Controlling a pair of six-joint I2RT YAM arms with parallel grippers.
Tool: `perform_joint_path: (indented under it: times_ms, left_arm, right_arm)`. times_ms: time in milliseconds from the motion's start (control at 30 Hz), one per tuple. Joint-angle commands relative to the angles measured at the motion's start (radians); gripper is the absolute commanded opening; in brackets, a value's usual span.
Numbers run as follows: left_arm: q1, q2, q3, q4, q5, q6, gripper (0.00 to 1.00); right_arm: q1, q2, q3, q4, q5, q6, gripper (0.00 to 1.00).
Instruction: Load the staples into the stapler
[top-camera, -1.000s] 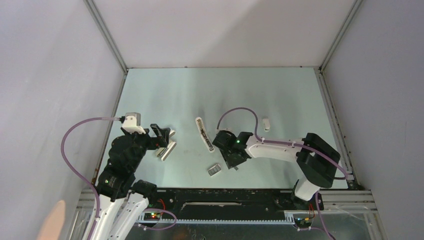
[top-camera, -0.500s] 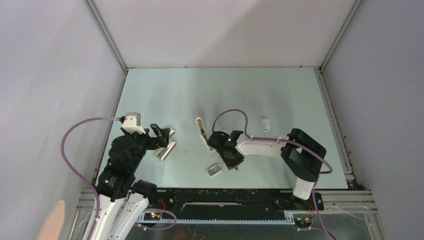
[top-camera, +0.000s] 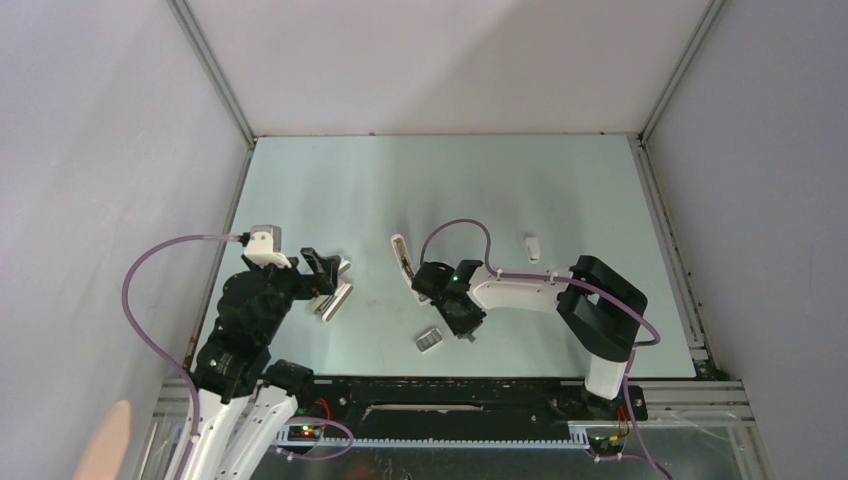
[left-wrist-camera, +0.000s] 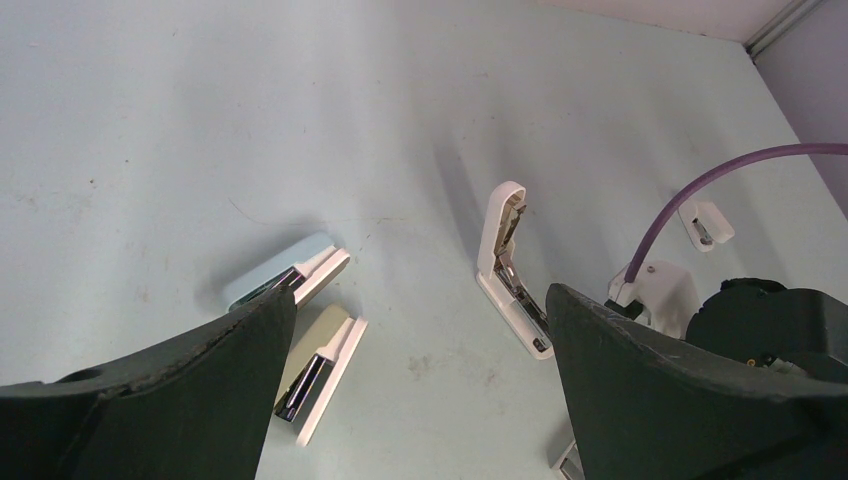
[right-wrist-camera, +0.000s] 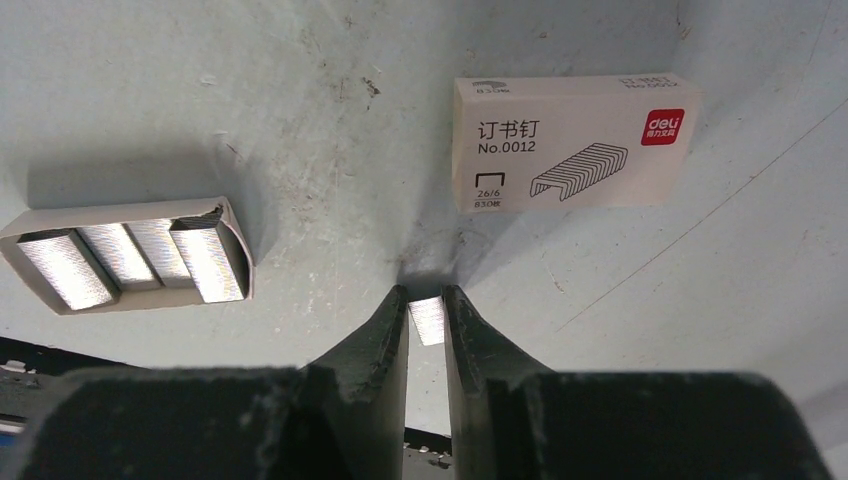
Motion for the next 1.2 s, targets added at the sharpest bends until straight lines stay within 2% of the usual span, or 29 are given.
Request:
perform_joint_path:
  times_ms: [0,233,467,767,1167]
  left_arm:
    - [0.009,-0.012,0.001,0.025,0.019,-0.001,0.98]
    - [0.009,-0.016,0.001,0.024,0.019,-0.001,0.98]
    - [0.009,-0.019,0.001,0.023,0.019,-0.001,0.98]
    - [0.009,-0.023,0.001,0.024,0.019,-0.001,0.98]
    - [0.009,-0.028,0.001,0.023,0.018,-0.001,0.98]
  right_arm:
    - [-0.004,0.003,0.007,0.012,0.003,-0.009,0.18]
    - [-0.003,-0.113,0.024,0.033,0.02,-0.001,0.17]
    - [0.002,-0.151,0.091,0.084,0.108,-0.006,0.17]
    - [0.002,-0.124,0.147,0.258,0.174,0.009,0.17]
    - [-0.002,-0.024,0.164,0.477,0.169,-0.036,0.17]
